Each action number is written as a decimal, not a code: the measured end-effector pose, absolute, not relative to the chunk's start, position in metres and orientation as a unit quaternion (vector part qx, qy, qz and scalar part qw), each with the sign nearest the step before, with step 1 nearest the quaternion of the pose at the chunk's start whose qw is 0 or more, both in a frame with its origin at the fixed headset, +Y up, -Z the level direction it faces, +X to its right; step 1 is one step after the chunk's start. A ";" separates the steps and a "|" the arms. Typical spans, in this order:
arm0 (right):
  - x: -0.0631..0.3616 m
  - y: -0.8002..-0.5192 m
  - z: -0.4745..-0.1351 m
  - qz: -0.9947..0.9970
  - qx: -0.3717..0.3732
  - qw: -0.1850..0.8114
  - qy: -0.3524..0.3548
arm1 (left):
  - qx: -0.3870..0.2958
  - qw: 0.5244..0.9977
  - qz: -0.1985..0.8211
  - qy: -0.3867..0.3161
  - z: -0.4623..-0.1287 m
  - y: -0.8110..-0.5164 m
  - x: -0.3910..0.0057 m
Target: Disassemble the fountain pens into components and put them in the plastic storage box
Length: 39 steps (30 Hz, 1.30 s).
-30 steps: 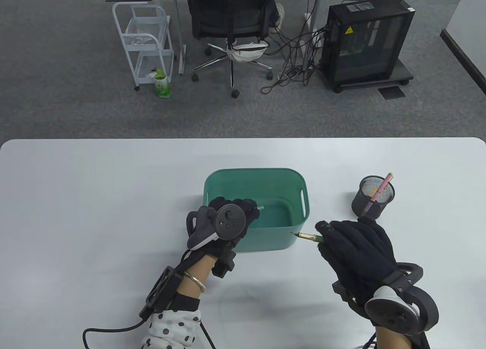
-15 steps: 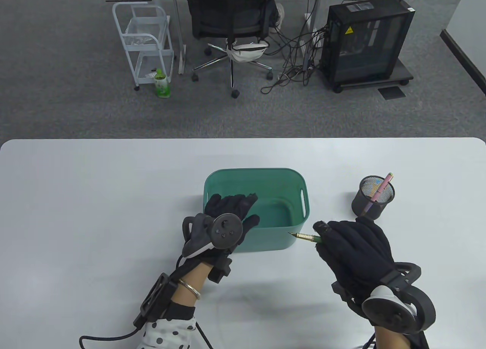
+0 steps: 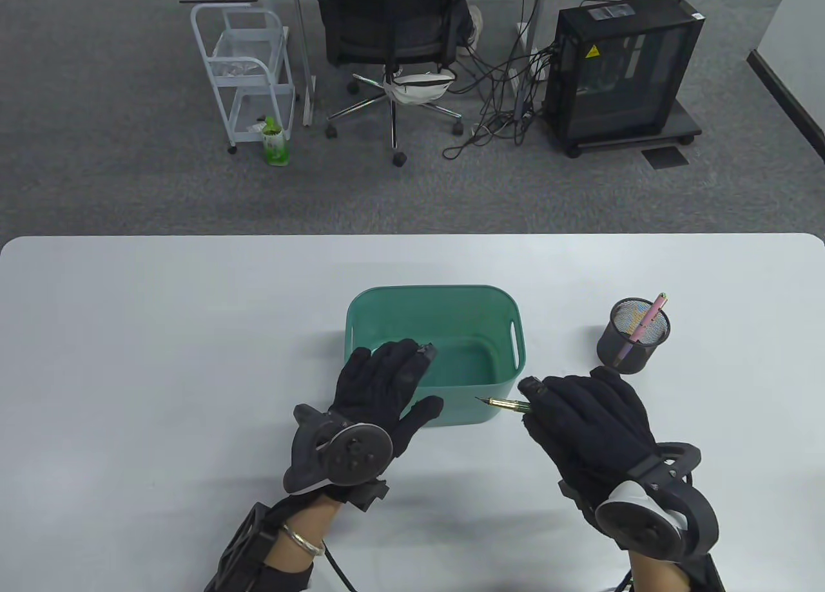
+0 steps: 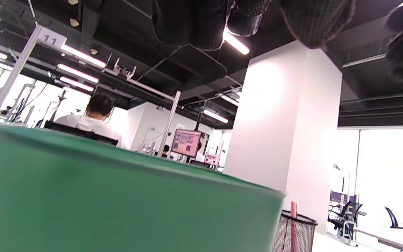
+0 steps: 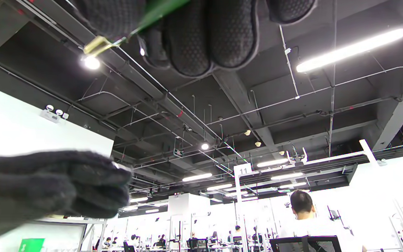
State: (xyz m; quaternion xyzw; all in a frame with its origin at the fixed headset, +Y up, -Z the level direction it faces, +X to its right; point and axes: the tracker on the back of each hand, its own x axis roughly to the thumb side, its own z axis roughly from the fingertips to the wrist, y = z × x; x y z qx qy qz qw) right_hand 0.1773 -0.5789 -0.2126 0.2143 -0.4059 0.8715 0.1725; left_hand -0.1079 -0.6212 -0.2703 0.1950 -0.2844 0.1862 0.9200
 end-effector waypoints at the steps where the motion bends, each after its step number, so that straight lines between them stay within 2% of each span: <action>1: 0.176 -0.580 -0.213 0.873 0.216 0.171 -0.403 | 0.206 0.919 0.182 -0.284 -0.265 -0.620 -0.109; 17: 0.159 -0.591 -0.218 0.885 0.235 0.128 -0.380 | 0.271 0.893 0.168 -0.316 -0.227 -0.603 -0.115; 27: 0.152 -0.595 -0.218 0.887 0.248 0.113 -0.374 | 0.282 0.888 0.162 -0.324 -0.223 -0.601 -0.113; 32: 0.146 -0.598 -0.217 0.887 0.260 0.104 -0.368 | 0.309 0.859 0.161 -0.376 -0.219 -0.609 -0.105; 39: 0.138 -0.599 -0.212 0.881 0.281 0.092 -0.369 | 0.312 0.861 0.130 -0.379 -0.216 -0.613 -0.098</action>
